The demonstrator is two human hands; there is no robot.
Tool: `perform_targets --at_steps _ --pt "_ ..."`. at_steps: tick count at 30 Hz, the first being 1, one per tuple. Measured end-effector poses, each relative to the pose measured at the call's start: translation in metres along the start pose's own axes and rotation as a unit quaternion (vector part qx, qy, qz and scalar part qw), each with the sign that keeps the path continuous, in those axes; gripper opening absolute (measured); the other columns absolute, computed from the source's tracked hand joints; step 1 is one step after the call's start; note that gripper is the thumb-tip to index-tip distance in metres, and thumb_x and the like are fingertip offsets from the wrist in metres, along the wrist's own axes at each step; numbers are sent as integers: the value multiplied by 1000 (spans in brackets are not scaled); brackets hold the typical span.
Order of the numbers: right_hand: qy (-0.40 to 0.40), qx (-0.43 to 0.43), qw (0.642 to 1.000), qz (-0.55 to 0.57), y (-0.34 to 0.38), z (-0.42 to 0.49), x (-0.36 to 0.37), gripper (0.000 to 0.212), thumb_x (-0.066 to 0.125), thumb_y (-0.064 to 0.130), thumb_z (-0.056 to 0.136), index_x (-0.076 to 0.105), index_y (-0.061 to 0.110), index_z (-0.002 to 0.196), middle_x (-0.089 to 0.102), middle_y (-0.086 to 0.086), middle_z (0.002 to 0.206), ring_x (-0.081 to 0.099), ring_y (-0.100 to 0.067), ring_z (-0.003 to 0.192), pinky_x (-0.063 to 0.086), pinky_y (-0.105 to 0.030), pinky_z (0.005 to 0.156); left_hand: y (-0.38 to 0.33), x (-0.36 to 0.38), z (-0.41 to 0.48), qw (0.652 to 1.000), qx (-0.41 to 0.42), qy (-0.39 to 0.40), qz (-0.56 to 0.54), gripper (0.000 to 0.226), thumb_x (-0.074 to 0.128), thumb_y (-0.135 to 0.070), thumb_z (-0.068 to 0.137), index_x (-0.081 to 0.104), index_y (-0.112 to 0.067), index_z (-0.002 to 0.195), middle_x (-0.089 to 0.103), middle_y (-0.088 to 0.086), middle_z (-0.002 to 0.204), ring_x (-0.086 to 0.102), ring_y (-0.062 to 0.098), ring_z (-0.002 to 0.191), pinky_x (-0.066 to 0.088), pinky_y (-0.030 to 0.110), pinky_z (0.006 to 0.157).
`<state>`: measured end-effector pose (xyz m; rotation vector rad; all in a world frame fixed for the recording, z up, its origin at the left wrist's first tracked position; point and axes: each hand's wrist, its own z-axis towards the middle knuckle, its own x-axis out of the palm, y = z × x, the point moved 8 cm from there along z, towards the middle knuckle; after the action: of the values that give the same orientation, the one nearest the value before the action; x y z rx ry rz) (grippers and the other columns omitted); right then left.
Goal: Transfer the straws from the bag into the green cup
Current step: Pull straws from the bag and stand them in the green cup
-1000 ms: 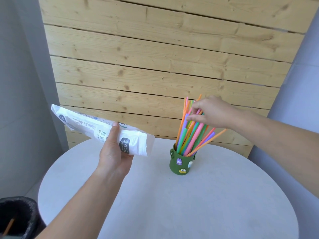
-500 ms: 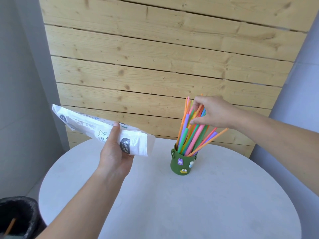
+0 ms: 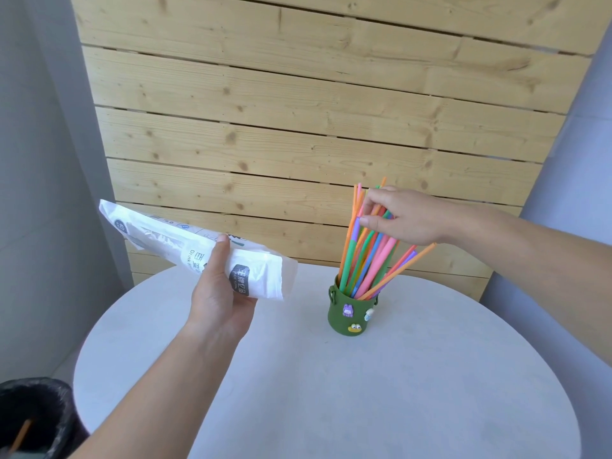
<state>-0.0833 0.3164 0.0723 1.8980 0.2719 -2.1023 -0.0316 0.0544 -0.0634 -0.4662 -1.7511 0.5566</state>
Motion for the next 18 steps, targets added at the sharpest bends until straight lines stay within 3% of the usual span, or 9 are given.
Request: perform_targets --at_steps 4,9,14,18 --pt "-29 -5 999 14 0 -3 -6 45 55 61 87 60 32 121 53 -2 110 57 -25 101 47 -45 92 1 1 1 1000 0 7 3 38 70 -37 98 65 -16 129 75 3 113 75 23 110 59 43 97" --pt "-71 -3 997 34 -2 -8 -21 58 64 66 81 61 37 131 45 3 112 53 -19 107 46 -43 97 1 2 1 1000 -4 18 5 35 69 -40 98 66 -17 124 75 2 106 75 23 99 59 43 96" --pt "-89 -11 996 2 8 -16 -32 88 49 86 65 58 37 137 45 4 126 35 -21 132 35 -46 111 3 4 0 999 -11 30 0 34 68 -42 98 66 -18 122 75 2 103 75 23 97 59 44 95" --pt "-137 1 991 -6 11 -24 -41 76 56 75 77 55 32 139 50 -3 138 33 -23 134 28 -46 113 6 6 -1 999 -18 47 -2 33 68 -44 98 67 -19 118 77 1 94 78 22 89 62 41 85"
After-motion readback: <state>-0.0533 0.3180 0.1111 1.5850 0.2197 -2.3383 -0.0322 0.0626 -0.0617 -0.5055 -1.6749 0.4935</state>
